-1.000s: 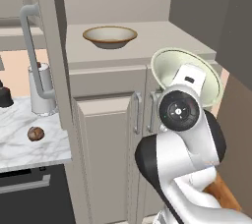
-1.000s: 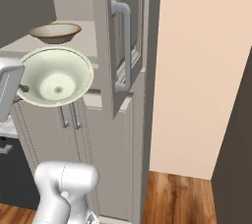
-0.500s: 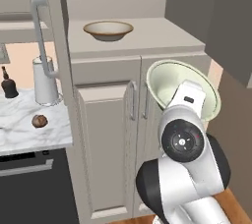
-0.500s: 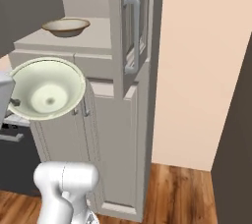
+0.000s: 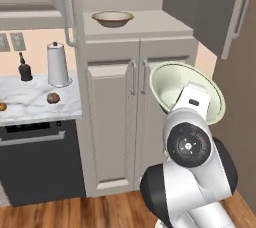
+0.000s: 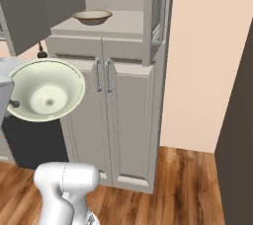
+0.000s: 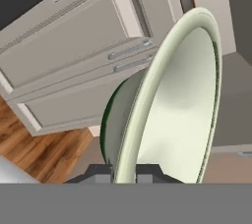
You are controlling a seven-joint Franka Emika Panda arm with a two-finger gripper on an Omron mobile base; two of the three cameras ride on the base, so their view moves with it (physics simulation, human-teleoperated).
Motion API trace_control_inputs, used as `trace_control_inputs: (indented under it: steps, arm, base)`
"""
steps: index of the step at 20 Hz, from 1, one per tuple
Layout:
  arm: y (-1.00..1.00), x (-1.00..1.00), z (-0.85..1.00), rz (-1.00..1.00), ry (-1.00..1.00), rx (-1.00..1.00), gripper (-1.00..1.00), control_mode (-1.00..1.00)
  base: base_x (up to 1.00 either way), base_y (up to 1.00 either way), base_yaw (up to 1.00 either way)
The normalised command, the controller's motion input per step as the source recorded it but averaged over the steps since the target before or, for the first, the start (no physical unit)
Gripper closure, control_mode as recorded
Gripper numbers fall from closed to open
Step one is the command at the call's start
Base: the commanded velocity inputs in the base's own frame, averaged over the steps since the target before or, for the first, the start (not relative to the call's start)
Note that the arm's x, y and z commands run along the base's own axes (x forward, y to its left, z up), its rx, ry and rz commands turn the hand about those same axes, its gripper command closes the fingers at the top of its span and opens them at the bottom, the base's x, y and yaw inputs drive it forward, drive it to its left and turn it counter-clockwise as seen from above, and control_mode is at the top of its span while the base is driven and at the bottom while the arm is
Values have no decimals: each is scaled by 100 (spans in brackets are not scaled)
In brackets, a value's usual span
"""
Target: Pick both bowls and place them on the counter. Then place the apple in one bowl and place the bread in the other bowl.
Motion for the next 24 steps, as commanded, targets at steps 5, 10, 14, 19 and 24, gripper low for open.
trace_control_inputs:
  steps: [5,10,14,19,24]
  arm:
    - [0,0,0,0,0,0,100,100]
    - [0,0,0,0,0,0,100,100]
    - [0,0,0,0,0,0,100,100]
    - [0,0,0,0,0,0,100,100]
    - [0,0,0,0,0,0,100,100]
  base:
    - [-43,71,0]
    - [-21,94,0]
    - [-7,95,0]
    - [27,88,-2]
    - [81,78,-4]
